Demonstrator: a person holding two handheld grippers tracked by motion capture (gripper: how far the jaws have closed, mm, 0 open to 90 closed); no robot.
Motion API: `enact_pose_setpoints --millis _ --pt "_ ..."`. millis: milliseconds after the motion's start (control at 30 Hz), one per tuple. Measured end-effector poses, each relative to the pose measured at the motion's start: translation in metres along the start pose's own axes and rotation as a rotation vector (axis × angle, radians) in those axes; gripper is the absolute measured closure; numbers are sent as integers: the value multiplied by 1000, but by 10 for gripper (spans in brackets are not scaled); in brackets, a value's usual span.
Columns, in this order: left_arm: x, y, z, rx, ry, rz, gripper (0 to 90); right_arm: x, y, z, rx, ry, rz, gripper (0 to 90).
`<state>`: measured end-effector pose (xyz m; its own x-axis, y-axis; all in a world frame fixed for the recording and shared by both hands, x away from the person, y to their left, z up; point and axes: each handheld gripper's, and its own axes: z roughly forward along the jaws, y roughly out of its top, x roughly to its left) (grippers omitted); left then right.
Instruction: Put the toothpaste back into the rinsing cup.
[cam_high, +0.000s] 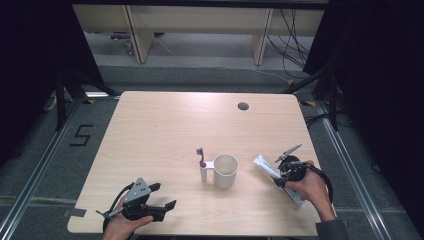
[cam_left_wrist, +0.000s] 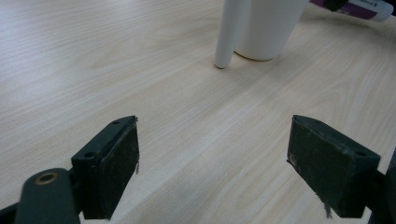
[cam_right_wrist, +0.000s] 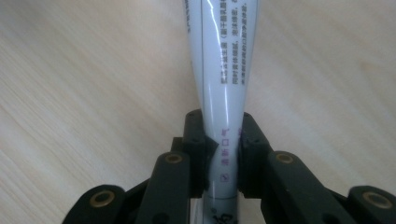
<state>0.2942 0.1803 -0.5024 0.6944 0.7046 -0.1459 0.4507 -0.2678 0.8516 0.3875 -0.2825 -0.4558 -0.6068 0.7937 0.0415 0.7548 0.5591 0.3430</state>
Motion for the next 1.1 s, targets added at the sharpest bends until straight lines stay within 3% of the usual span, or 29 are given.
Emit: enact_pose_setpoints --millis 67,100,133,167,267,300,333,467,500,667,700,733,800,833,867,967,1000,1100 --pt "-1 0 1 -10 -5 -6 161 -2 -1 -6 -71 0 15 774" --pt "0 0 2 -16 -11 -11 161 -5 -2 -10 -112 5 -3 774" --pt "0 0 2 -12 -11 -9 161 -3 -3 -13 -147 13 28 774" --pt "0 0 1 -8 -9 -7 161 -7 -5 -16 -228 43 4 774" --pt "1 0 0 -5 -2 -9 161 -8 -4 -24 -379 48 -11 774" --pt "1 0 0 -7 -2 -10 161 -6 -4 -28 -403 68 18 773" --pt "1 0 1 -10 -1 -18 161 -6 -3 -27 -470 68 -1 774" --pt "1 0 0 -6 -3 -11 161 1 3 -43 -584 93 5 774" --pt "1 0 1 -6 -3 -12 161 4 5 -46 -604 114 28 774" --pt "1 0 1 -13 -1 -18 161 12 20 -56 -697 102 4 775" --pt "1 0 1 -12 -1 -18 161 12 22 -56 -705 127 -1 775" --pt "1 0 1 -10 -2 -17 161 17 25 -57 -713 154 34 775" --pt "1 0 0 -7 -5 -11 161 18 31 -56 -751 155 1 775" --pt "1 1 0 -7 -4 -13 161 22 34 -57 -752 172 23 775" --pt "1 1 1 -9 -4 -13 161 23 37 -57 -769 175 7 775" --pt "1 0 1 -8 -5 -18 161 32 45 -58 -803 220 22 775" --pt "1 0 1 -4 -5 -13 161 34 48 -58 -829 213 1 775" --pt "1 1 2 -11 -5 -17 161 45 57 -57 -858 254 -5 775"
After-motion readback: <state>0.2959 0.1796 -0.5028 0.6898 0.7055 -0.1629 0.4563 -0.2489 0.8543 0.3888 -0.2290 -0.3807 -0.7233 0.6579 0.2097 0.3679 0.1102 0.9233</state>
